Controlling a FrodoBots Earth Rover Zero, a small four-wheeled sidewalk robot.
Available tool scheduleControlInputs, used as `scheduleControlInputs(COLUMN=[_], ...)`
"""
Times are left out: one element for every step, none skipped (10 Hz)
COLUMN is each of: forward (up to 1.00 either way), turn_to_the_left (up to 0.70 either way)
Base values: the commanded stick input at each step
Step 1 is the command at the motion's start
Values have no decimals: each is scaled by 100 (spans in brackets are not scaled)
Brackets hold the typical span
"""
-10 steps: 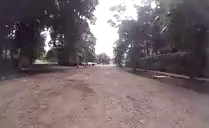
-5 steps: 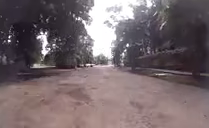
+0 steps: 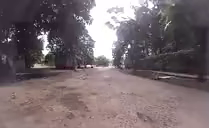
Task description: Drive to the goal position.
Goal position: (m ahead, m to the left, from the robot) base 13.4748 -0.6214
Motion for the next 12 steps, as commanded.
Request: scheduleControlInputs(forward=[70, 70, 70, 70, 70, 70, 70, 70, 70, 70, 70, 70], turn_to_the_left=[0, 0, 0, 0, 0, 0, 0, 0, 0, 0, 0, 0])
